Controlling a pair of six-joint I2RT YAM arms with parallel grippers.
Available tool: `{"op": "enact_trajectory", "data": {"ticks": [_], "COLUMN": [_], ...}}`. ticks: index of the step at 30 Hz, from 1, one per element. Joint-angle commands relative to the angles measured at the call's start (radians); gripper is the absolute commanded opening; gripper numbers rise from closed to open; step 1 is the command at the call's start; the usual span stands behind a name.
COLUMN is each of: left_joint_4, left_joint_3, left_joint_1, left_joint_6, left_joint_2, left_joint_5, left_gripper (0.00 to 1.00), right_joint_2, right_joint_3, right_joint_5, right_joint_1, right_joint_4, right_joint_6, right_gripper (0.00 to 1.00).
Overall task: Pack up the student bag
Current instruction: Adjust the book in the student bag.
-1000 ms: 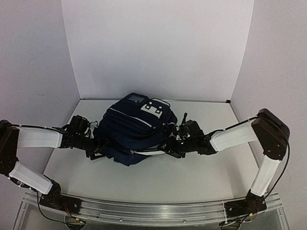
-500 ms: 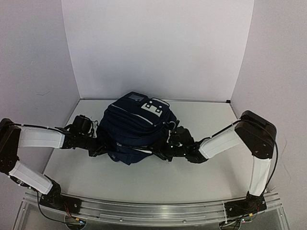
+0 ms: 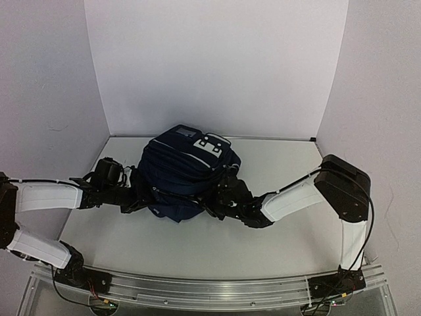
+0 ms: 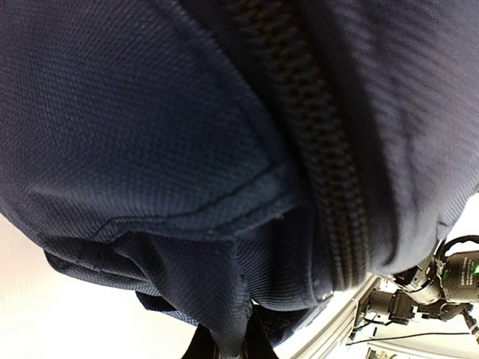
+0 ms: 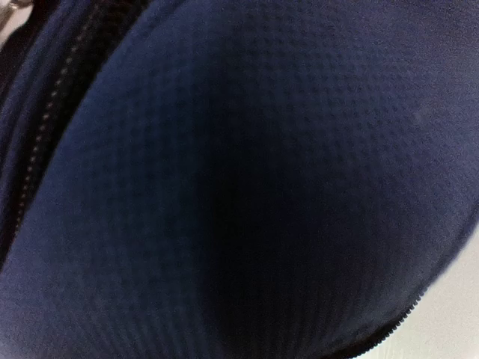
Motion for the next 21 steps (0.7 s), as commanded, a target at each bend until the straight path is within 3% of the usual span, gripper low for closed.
{"op": "enact_trajectory", "data": {"ticks": [1,7,14,21], "left_joint_4": [0.111,0.162,0.165,0.163], "left_joint_3": [-0.02,-0.096,-0.063,0.003], "left_joint_1": [-0.044,-0.046,-0.046,-0.046], "left_joint_6": [0.0,-0.04,-0.029,-0.042], "left_joint_2": [-0.141,-0.265,-0.17,-0.095], "left_joint_5": [0.044,-0.031,0.028,-0.045], "left_gripper": [0.0,0.0,0.0,0.0], "right_joint_2": [-0.009,-0.022,0.066,0.039], "right_joint_3": [0.052,0.113,0.274,0.244], "right_joint_5": [0.285,0.439,0.358,0.357], "right_joint_1": [-0.001,-0.001,0.015,0.072], "right_joint_4": [-0.045,-0.084,-0.08,-0.069], "right_joint_6": [0.021,0.018,-0.061,-0.144], "right_gripper": [0.29,0.3,0.31,0.35]}}
